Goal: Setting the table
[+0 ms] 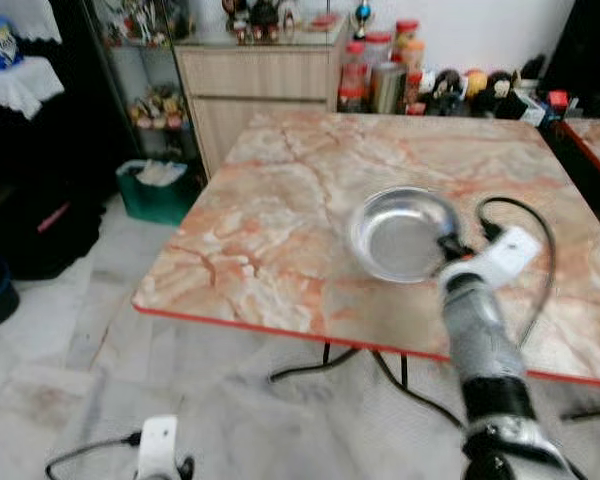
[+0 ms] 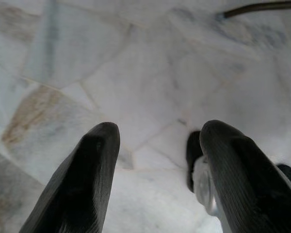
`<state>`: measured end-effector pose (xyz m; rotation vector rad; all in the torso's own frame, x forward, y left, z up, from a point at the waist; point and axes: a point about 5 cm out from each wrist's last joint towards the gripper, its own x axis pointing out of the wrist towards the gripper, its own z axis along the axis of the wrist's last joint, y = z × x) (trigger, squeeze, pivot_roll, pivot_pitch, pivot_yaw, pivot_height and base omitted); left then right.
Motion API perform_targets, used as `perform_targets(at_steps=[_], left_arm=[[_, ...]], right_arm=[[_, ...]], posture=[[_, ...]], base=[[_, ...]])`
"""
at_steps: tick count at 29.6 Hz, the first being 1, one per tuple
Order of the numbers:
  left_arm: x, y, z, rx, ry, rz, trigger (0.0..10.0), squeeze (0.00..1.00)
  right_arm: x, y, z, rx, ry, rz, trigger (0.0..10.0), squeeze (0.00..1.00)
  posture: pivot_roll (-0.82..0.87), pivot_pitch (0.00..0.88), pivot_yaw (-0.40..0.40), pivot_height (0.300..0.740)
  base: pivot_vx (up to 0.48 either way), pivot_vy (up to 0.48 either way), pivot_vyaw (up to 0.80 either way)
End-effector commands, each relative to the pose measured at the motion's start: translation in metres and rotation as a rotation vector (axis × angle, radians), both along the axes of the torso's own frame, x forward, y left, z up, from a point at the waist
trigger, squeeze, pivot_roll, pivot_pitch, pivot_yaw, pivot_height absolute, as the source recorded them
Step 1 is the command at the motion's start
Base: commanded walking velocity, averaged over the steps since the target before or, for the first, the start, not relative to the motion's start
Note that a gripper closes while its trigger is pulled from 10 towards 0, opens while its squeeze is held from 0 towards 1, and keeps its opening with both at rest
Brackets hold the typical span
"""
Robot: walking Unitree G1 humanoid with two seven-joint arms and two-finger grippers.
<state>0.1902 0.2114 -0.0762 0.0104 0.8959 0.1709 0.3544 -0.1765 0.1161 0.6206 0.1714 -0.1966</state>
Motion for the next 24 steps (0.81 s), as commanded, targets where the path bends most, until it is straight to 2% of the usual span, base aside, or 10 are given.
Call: perform_targets(at_steps=[1,9,14,21,24], left_arm=[[-0.007,-0.002,-0.004,-0.009,0.032,0.003,10.0,0.0],[-0.007,-0.001,-0.004,-0.007,0.032,0.007,10.0,0.0],[-0.006,-0.001,-0.004,-0.007,0.034,0.006,10.0,0.0],[-0.006,-0.003,-0.004,-0.011,0.033,0.003,10.0,0.0],[-0.006,-0.002,-0.004,-0.011,0.033,0.002,10.0,0.0]], right_arm=[[-0.001,-0.008,0.001,-0.016,0.019,-0.01,10.0,0.0],[-0.004,-0.009,-0.007,-0.028,0.076,-0.003,10.0,0.0],[-0.005,-0.013,-0.01,0.004,0.096,-0.04,10.0,0.0],[-0.008,-0.031,-0.017,0.043,0.142,-0.175,10.0,0.0],[-0.008,-0.032,-0.018,0.054,0.146,-0.181,10.0,0.0]], posture=[[0.0,0.0,0.043,0.74],[0.0,0.0,0.041,0.74],[0.0,0.0,0.04,0.74],[0.0,0.0,0.041,0.74],[0.0,0.0,0.043,0.74]], base=[[0.0,0.0,0.0],[0.0,0.0,0.0],[0.0,0.0,0.0],[0.0,0.0,0.0],[0.0,0.0,0.0]])
